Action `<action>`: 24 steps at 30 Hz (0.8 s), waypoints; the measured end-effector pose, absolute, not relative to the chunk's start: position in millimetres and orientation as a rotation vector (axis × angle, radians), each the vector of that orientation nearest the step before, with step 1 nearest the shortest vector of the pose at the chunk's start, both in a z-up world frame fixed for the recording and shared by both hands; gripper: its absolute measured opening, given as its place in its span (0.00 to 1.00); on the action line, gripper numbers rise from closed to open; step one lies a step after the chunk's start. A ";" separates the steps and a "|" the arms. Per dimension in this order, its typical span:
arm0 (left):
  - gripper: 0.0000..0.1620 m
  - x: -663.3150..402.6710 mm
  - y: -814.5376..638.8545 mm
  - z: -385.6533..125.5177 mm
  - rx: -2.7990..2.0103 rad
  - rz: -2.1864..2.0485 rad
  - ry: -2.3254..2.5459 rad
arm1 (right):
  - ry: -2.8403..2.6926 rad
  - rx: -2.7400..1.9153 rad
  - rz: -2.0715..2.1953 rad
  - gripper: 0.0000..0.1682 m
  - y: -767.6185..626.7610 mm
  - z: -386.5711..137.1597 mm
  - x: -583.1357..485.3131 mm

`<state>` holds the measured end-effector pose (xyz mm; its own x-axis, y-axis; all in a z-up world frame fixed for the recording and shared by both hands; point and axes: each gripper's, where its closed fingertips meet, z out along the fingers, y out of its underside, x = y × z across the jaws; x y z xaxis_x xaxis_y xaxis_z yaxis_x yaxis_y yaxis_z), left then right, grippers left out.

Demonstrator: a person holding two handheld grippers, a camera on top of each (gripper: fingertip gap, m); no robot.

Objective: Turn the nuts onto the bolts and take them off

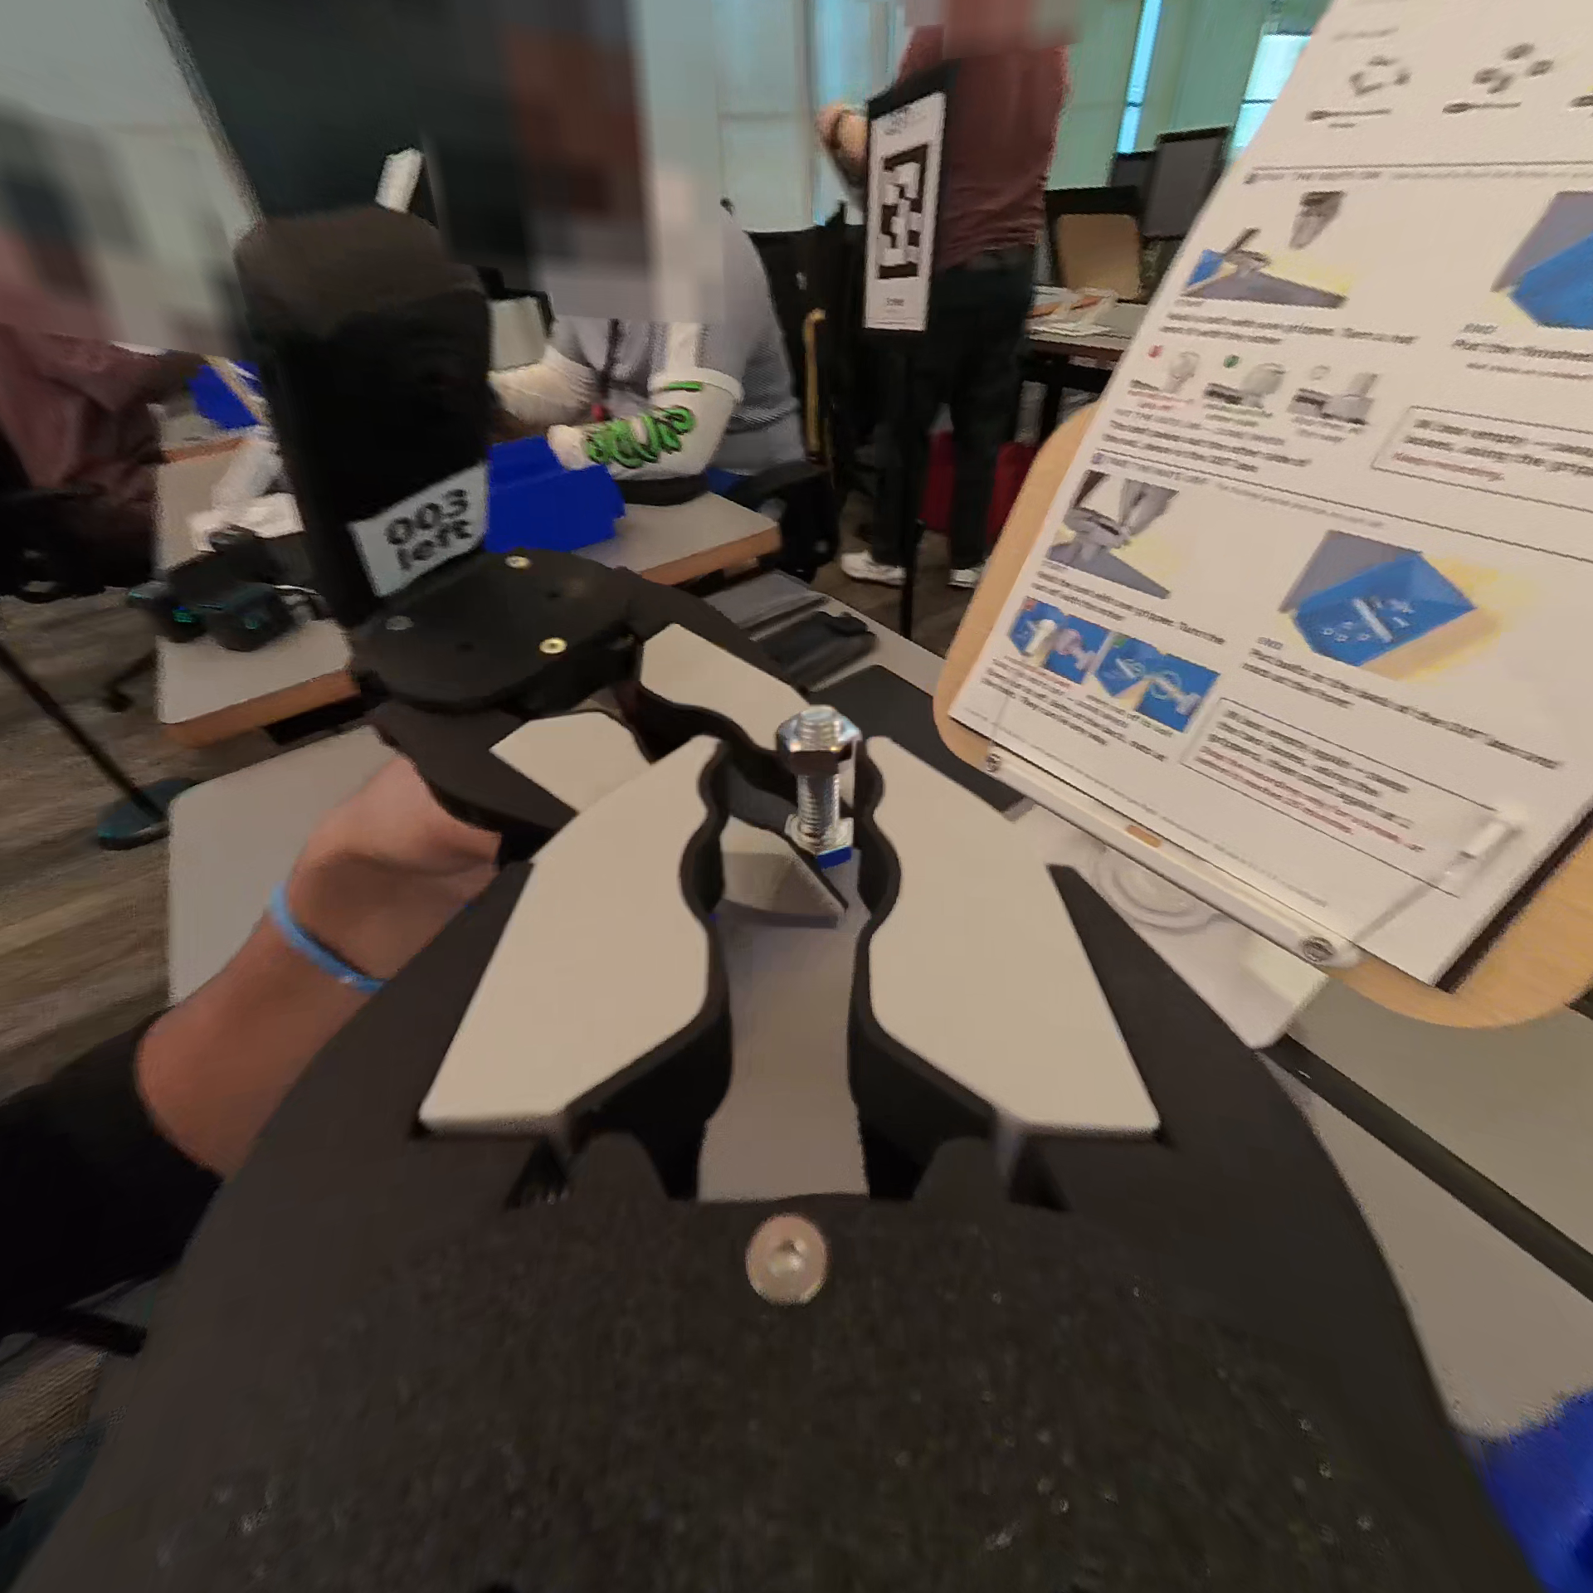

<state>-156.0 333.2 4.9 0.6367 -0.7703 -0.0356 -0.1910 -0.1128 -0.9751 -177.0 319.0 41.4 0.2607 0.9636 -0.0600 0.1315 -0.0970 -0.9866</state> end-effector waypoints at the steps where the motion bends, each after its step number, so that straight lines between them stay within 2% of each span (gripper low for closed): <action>1: 0.11 -155.4 330.4 7.3 -1.634 -0.632 0.806 | -1.093 -1.460 1.056 0.19 316.3 45.0 -175.5; 6: 0.11 -142.6 287.8 33.4 -1.468 -1.097 0.886 | -1.197 -1.141 1.568 0.27 290.6 76.7 -156.6; 11: 0.11 -135.7 248.0 47.8 -1.311 -1.415 1.014 | -1.349 -1.036 1.962 0.30 269.1 68.1 -151.1; 14: 0.11 -130.7 244.7 39.4 -1.336 -1.418 1.065 | -1.388 -1.017 2.131 0.27 259.9 63.7 -155.0; 15: 0.11 -129.2 245.4 36.6 -1.349 -1.406 1.074 | -1.398 -1.001 2.185 0.24 256.8 64.2 -154.6; 17: 0.11 -126.6 247.5 32.6 -1.372 -1.386 1.081 | -1.409 -0.986 2.223 0.12 254.7 64.2 -154.7; 18: 0.11 -125.9 248.4 31.6 -1.378 -1.378 1.081 | -1.404 -0.999 2.206 0.10 256.2 62.6 -156.7; 24: 0.11 -131.9 279.1 22.8 -1.499 -1.142 0.970 | -1.295 -1.202 1.950 0.10 278.5 55.2 -172.3</action>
<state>-131.9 279.1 22.8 0.2394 -0.9522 0.1897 -0.0330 -0.2033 -0.9786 -172.3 278.5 55.2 -0.4818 0.7829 -0.3936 0.0592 -0.4191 -0.9060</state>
